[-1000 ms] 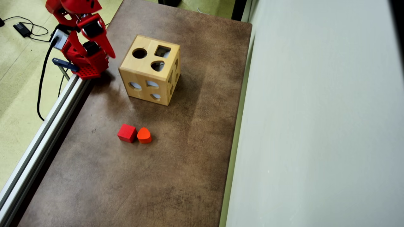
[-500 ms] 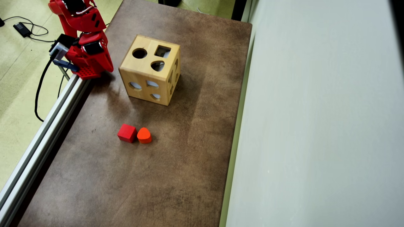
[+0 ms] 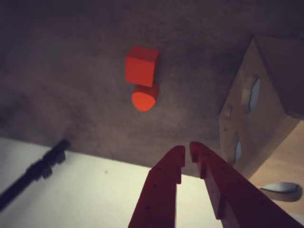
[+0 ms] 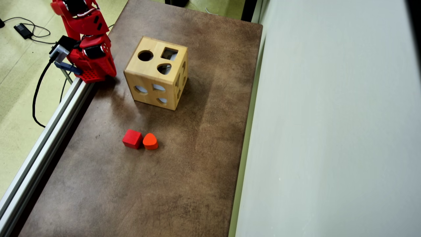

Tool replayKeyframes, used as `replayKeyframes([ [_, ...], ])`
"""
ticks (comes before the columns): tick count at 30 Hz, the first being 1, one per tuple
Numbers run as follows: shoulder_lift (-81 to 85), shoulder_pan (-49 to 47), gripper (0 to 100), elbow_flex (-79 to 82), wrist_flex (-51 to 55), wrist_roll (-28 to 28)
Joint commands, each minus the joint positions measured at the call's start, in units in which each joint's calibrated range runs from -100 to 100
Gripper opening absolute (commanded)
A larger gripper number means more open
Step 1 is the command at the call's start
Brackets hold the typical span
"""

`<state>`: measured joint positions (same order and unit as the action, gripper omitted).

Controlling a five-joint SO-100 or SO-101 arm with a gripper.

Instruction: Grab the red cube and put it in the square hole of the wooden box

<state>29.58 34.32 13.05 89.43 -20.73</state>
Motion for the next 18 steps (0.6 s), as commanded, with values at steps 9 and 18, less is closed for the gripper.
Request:
replayKeyframes([
  [9,-12.3,1.9,3,-2.3,-2.1,-3.5],
  [18,-13.2,1.0,3,-2.0,-16.1,-3.4],
])
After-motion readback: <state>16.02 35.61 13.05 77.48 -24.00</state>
